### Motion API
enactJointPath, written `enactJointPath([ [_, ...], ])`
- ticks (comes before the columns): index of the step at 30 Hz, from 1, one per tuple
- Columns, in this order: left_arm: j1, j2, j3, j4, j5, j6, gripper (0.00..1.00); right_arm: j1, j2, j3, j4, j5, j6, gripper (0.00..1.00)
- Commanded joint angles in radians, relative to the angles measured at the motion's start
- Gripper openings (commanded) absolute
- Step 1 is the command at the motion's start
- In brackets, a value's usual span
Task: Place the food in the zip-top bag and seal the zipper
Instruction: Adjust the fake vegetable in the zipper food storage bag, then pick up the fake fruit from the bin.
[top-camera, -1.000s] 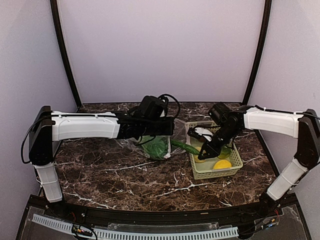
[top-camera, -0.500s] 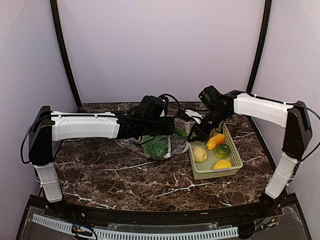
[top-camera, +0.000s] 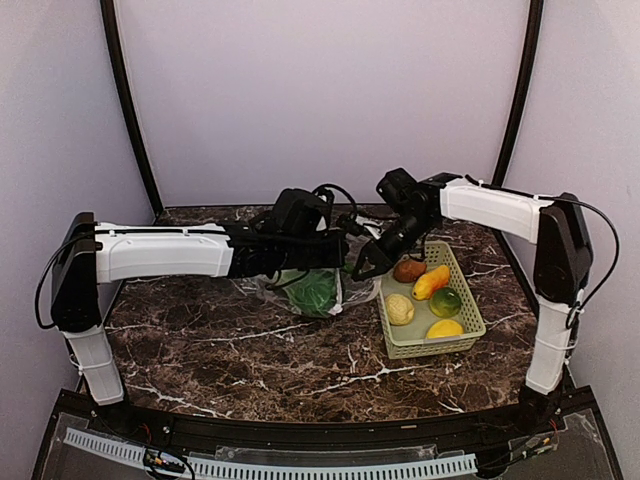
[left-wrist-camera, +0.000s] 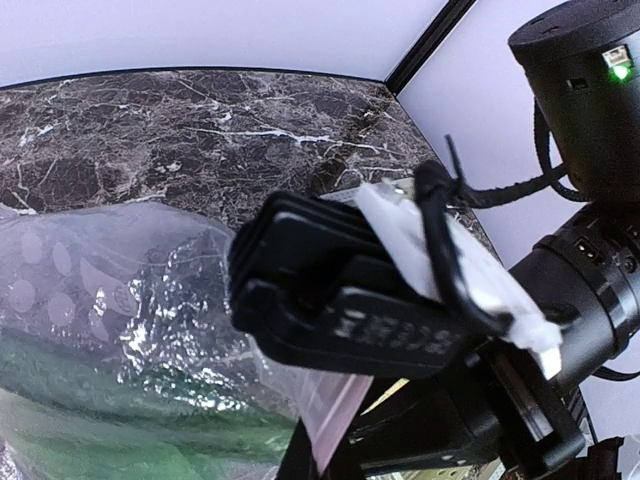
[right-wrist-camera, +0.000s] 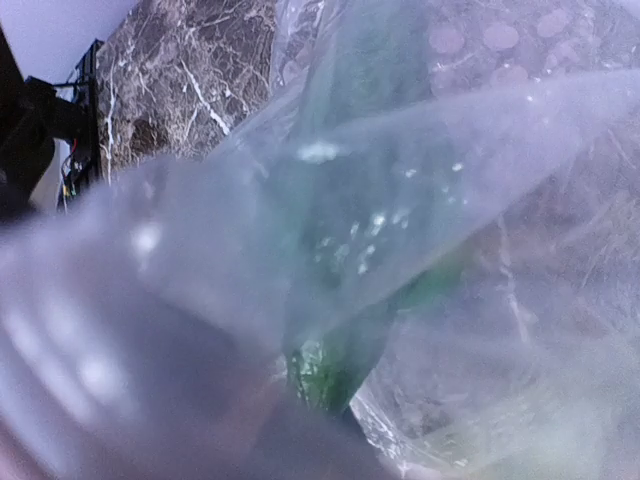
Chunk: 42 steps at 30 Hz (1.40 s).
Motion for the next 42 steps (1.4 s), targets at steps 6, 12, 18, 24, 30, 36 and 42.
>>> enactJointPath([
  [6, -0.004, -0.102, -0.081, 0.123, -0.025, -0.104, 0.01, 0.011, 0.087, 0.073, 0.047, -0.173, 0.113, 0.40],
  [12, -0.003, -0.129, -0.113, 0.122, -0.065, -0.119, 0.01, -0.005, -0.042, 0.041, 0.009, -0.118, 0.045, 0.47],
  [18, -0.003, -0.156, -0.163, 0.135, -0.087, -0.106, 0.01, -0.037, -0.268, -0.129, 0.005, 0.008, -0.059, 0.57],
  [24, 0.000, -0.173, -0.178, 0.148, -0.039, -0.076, 0.01, -0.068, -0.387, -0.300, 0.033, 0.216, -0.169, 0.72],
  [30, 0.000, -0.196, -0.170, 0.114, -0.007, -0.031, 0.01, -0.148, -0.343, -0.354, 0.047, 0.285, -0.191, 0.79],
  [36, 0.001, -0.239, -0.197, 0.080, 0.026, -0.010, 0.01, -0.155, -0.277, -0.390, 0.059, 0.301, -0.254, 0.80],
  [42, 0.003, -0.306, -0.276, 0.087, 0.031, 0.017, 0.01, -0.154, -0.189, -0.356, 0.067, 0.244, -0.272, 0.84],
])
